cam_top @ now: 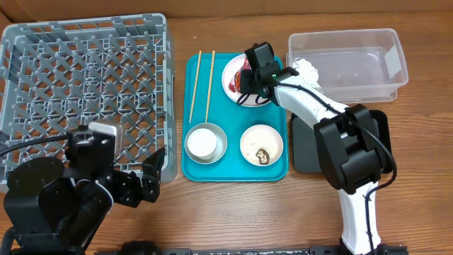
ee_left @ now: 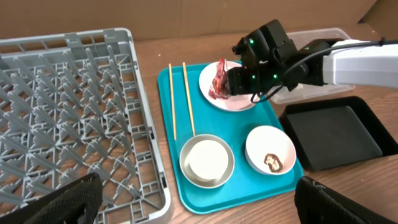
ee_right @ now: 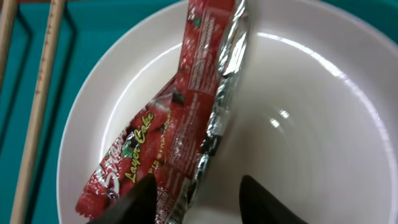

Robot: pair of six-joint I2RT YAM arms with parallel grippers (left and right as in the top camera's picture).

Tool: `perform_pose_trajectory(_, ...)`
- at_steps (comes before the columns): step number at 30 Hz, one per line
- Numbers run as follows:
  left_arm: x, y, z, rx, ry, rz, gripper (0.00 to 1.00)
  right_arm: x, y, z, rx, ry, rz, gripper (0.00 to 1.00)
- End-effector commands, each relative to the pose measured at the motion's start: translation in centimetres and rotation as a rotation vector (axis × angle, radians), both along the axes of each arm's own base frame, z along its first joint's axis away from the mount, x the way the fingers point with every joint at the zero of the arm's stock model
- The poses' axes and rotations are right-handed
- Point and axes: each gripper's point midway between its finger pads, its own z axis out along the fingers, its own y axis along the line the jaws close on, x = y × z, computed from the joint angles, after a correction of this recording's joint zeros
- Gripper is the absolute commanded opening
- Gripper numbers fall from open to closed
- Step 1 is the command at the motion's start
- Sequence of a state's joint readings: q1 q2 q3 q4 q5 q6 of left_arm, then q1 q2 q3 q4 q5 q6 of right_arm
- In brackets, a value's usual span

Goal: Sort waste into correct bins and load items into the dishwasher
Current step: 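Grasp the red snack wrapper with the right gripper, drop it in the clear bin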

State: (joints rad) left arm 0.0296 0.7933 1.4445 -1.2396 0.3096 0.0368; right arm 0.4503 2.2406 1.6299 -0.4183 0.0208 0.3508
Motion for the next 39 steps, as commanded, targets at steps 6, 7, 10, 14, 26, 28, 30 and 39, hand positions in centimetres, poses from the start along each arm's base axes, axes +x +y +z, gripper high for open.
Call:
perform_pose_trajectory(6,-0.3,0.0,-0.7,0.015,0.029,-0.008,1.00,0.2,0.2,1.1,0.050,0.005,-0.005,0.04)
perform_pose_trajectory(7,-0.3,0.0,-0.7,0.015,0.031,-0.008,1.00,0.1,0.0,2.0,0.055,0.002,-0.006,0.04)
perform_pose_trajectory(10,-0.3,0.0,-0.7,0.015,0.030,-0.008,1.00,-0.1,-0.6,6.1,0.074,-0.037,-0.011,0.04)
perform_pose_trajectory(14,-0.3,0.0,-0.7,0.015,0.031,-0.008,1.00,-0.7,-2.3,14.1,0.115,-0.141,-0.035,0.04)
perform_pose_trajectory(26,-0.3,0.0,-0.7,0.015,0.031,-0.008,1.00,-3.9,-17.3,15.4,-0.094,-0.013,-0.341,0.04)
perform_pose_trajectory(28,-0.3,0.0,-0.7,0.015,0.031,-0.008,1.00,-3.6,-18.8,14.0,-0.103,0.019,-0.373,0.04)
perform_pose_trajectory(30,-0.3,0.0,-0.7,0.015,0.031,-0.008,1.00,-3.5,-19.2,12.7,-0.086,0.057,-0.375,0.04)
perform_pose_trajectory(39,-0.3,0.0,-0.7,0.012,0.031,-0.011,1.00,-3.8,-17.9,14.6,-0.028,0.044,-0.332,0.49)
